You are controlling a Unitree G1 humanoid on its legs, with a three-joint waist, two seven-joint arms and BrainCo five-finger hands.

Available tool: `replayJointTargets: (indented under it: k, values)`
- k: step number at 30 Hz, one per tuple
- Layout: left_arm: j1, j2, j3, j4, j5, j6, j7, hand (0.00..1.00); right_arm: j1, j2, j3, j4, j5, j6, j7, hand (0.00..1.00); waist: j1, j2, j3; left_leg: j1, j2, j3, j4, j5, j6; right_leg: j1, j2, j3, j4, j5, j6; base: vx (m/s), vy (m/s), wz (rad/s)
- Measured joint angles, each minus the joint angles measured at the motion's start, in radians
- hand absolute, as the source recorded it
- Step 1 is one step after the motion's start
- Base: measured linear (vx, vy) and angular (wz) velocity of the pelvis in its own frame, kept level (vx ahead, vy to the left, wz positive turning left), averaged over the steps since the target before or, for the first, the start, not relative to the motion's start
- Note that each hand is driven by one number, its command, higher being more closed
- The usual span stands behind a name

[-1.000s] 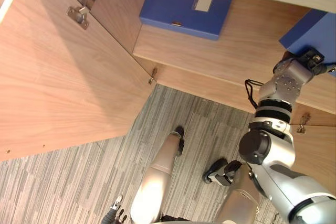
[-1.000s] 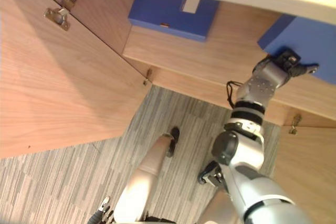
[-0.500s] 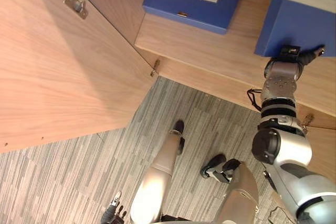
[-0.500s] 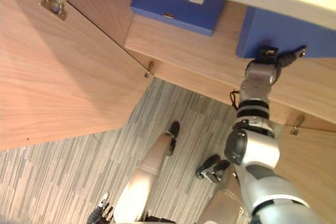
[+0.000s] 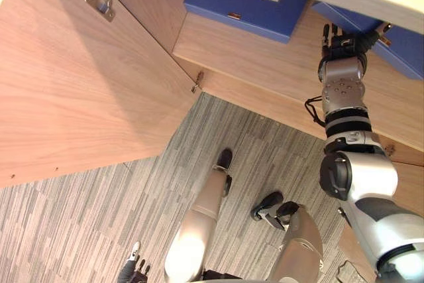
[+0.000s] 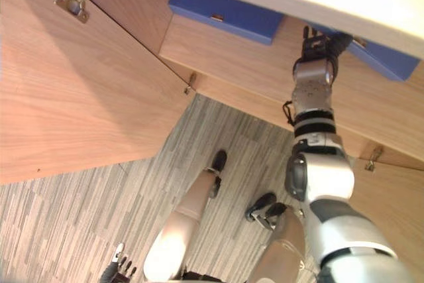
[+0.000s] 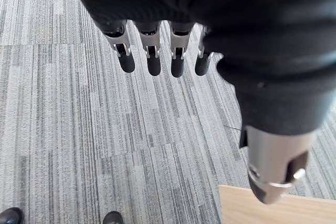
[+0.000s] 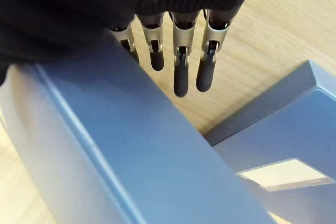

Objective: Walk over to the cabinet, pick up the folder, carry it to the office cabinet, place the folder inside the office cabinet, then close the office cabinet door

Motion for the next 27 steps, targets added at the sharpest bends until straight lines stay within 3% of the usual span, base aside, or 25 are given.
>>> replayJointTargets:
  k: [5,11,12,16,19,23,27]
  values:
    - [0.0,0.007,0.022,0.0,0.001,-0.001,0.001,0.0,0.002,0.01,-0.009,0.004,-0.088,0.008,-0.002,0.0,-0.006,-0.007,0.004,0.029,0.0,-0.001,-0.064,0.03,0.0,0.019,0.005,-0.014,-0.047,0.022,-0.002,0.02,0.005,0.02]
    - [0.0,0.011,0.035,-0.002,0.001,-0.003,-0.003,0.0,0.006,0.001,0.023,0.009,-0.356,0.087,0.007,0.0,-0.012,-0.012,0.008,0.044,0.023,0.002,-0.12,0.059,-0.004,0.021,0.034,-0.016,-0.101,0.056,-0.013,-0.01,0.001,-0.08]
    - [0.0,0.014,0.035,-0.002,0.0,-0.003,-0.005,0.0,0.012,-0.024,0.082,0.024,-0.403,0.108,0.021,0.0,-0.015,-0.015,0.01,0.049,0.025,0.003,-0.133,0.065,-0.004,0.022,0.036,-0.016,-0.107,0.06,-0.015,-0.02,-0.017,-0.03]
    - [0.0,0.059,0.035,-0.002,0.0,-0.003,-0.027,0.0,0.016,-0.124,0.374,0.1,-0.609,0.194,0.189,0.0,-0.027,-0.026,0.016,0.074,0.034,0.007,-0.163,0.075,-0.009,0.036,0.045,-0.014,-0.123,0.064,-0.019,0.0,-0.03,-0.03]
    - [0.0,0.098,0.036,-0.003,0.005,0.0,-0.063,0.0,0.005,-0.161,0.551,0.153,-0.715,0.202,0.289,0.0,-0.03,-0.03,0.016,0.081,0.046,0.011,-0.167,0.075,-0.009,0.04,0.059,-0.011,-0.136,0.068,-0.024,0.03,-0.044,-0.08]
    - [0.005,0.126,0.038,-0.004,0.011,0.014,-0.095,0.0,-0.003,-0.17,0.685,0.201,-0.806,0.203,0.375,0.0,-0.028,-0.05,0.011,0.108,0.059,0.028,-0.181,0.074,-0.009,0.053,0.072,0.008,-0.153,0.073,-0.024,0.03,-0.031,-0.15]
    - [0.006,0.128,0.037,-0.004,0.022,0.022,-0.124,0.0,-0.004,-0.169,0.715,0.223,-0.767,0.202,0.41,0.0,-0.028,-0.059,0.006,0.111,0.063,0.032,-0.179,0.074,-0.01,0.054,0.075,0.011,-0.152,0.075,-0.027,0.0,-0.013,-0.05]
